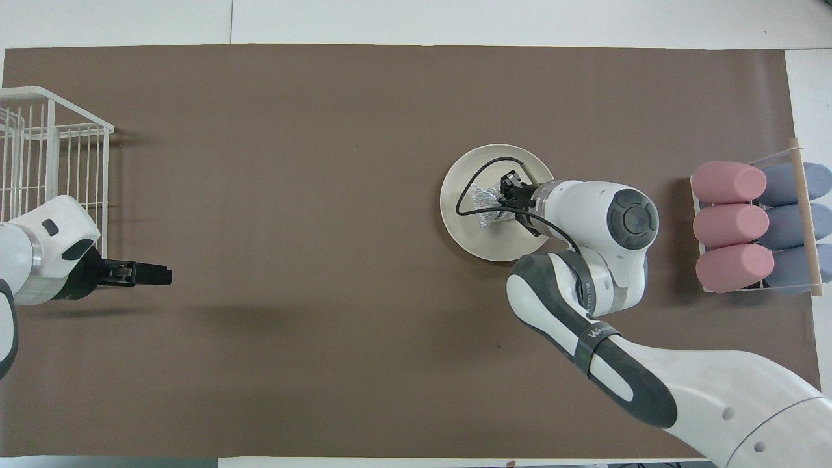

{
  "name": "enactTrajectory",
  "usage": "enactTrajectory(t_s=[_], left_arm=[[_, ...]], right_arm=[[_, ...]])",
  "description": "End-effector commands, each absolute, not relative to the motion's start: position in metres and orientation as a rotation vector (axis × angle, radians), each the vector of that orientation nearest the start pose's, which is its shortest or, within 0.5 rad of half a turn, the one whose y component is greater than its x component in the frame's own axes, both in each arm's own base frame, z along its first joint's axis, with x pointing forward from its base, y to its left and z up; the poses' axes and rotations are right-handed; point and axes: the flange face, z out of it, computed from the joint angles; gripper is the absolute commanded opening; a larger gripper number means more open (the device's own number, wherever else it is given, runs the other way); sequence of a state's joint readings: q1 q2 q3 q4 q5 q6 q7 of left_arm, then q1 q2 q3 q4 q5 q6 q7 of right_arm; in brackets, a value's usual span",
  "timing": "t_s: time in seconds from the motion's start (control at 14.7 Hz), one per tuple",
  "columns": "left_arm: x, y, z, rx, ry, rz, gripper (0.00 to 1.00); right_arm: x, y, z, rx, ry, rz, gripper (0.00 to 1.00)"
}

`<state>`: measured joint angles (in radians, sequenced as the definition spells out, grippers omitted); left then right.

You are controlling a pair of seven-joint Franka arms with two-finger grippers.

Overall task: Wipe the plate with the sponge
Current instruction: 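Wipe the plate surface with the sponge in the right gripper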

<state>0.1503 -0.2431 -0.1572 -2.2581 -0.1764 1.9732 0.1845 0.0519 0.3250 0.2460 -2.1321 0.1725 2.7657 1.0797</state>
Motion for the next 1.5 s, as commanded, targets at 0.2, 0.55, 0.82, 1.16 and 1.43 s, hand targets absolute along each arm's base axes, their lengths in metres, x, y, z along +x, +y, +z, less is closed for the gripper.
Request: enactTrajectory(t_s=[0.2, 0.55, 0.82, 1.16, 1.43], left_arm=[[0.474, -0.019, 0.458, -3.243, 0.173, 0.039, 1.0], [0.474, -0.019, 0.458, -3.243, 0.171, 0.04, 1.0], [0.474, -0.018, 0.458, -3.243, 0.156, 0.04, 1.0], [0.474, -0.018, 0.458, -3.243, 0.158, 0.037, 1.0], [0.474, -0.022, 0.458, -3.257, 0.103, 0.048, 1.0]], right_arm=[[0.58, 0.149, 0.26, -2.535, 1.296, -0.138, 0.0], [0.553, 0.233, 0.264, -2.414, 1.468, -0.058, 0.0], [0.544, 0.255, 0.267, -2.372, 1.526, -0.032, 0.0], [0.566, 0.268, 0.335, -2.319, 1.609, 0.021, 0.0], [0.556, 0.275, 0.432, -2.389, 1.64, 0.107, 0.0]])
